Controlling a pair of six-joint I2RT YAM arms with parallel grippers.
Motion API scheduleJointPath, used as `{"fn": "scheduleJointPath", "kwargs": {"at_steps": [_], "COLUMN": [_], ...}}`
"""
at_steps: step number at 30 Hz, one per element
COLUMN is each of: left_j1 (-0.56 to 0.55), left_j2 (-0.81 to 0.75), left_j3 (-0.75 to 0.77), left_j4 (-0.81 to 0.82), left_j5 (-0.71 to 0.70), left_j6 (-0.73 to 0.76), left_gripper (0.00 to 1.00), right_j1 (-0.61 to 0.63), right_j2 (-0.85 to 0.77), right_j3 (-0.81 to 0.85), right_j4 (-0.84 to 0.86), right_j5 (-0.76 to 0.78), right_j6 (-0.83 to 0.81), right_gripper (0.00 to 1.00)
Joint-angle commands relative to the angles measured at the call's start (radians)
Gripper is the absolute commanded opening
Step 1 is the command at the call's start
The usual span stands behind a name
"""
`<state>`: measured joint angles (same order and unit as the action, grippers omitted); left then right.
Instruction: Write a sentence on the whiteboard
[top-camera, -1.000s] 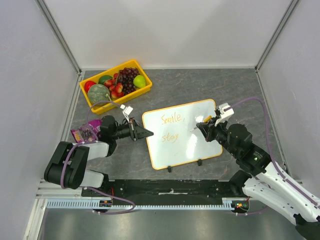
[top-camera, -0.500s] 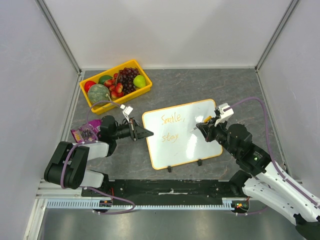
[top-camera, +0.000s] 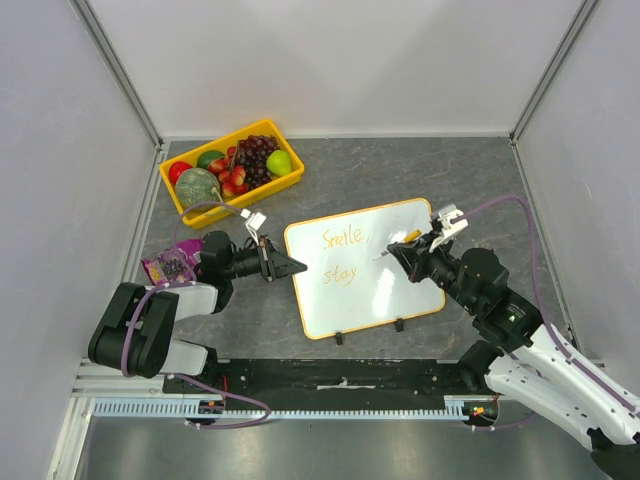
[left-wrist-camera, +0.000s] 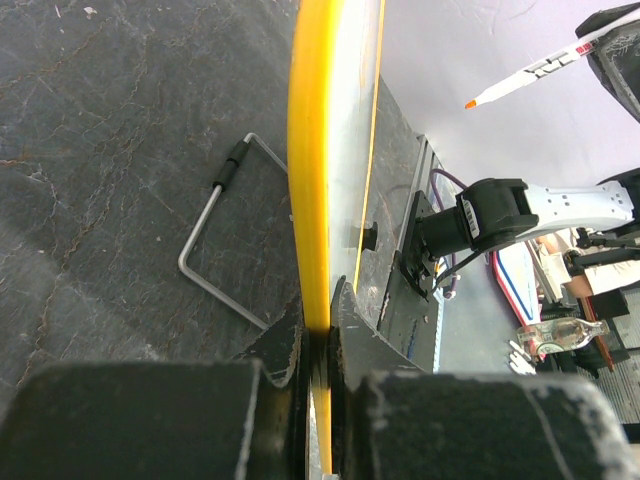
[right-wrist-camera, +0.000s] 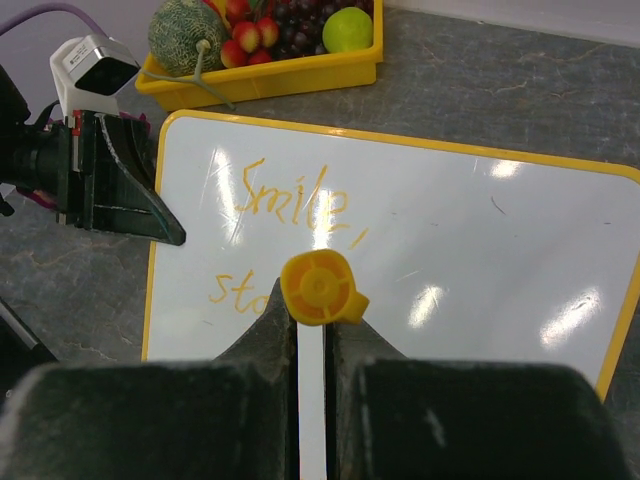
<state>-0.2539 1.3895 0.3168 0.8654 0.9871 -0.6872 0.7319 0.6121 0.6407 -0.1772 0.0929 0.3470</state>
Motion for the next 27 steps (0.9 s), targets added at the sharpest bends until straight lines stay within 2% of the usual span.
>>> {"fn": "scheduleJointPath", "kwargs": {"at_steps": [1,18,27], "left_j1": [-0.019,-0.022,-0.021], "left_j2": [0.023,0.023,0.023], "left_j3": [-0.012,-0.012,-0.012], "left_j4": [-0.065,-0.066,-0.065], "left_j5": [-0.013,-0.011,-0.011], "left_j6": [0.173,0.173,0.175], "left_gripper": [0.02,0.02,0.02], "right_j1": [-0.002,-0.002,-0.002], "right_j2": [0.023,0.152,0.173], "right_j3": [-0.012,-0.064,-0.105], "right_j4": [0.099,0.246,0.249], "right_j5": [-0.019,0.113,0.160], "right_j6": [-0.020,-0.019,-0.019], "right_gripper": [0.00,0.00,0.00]}}
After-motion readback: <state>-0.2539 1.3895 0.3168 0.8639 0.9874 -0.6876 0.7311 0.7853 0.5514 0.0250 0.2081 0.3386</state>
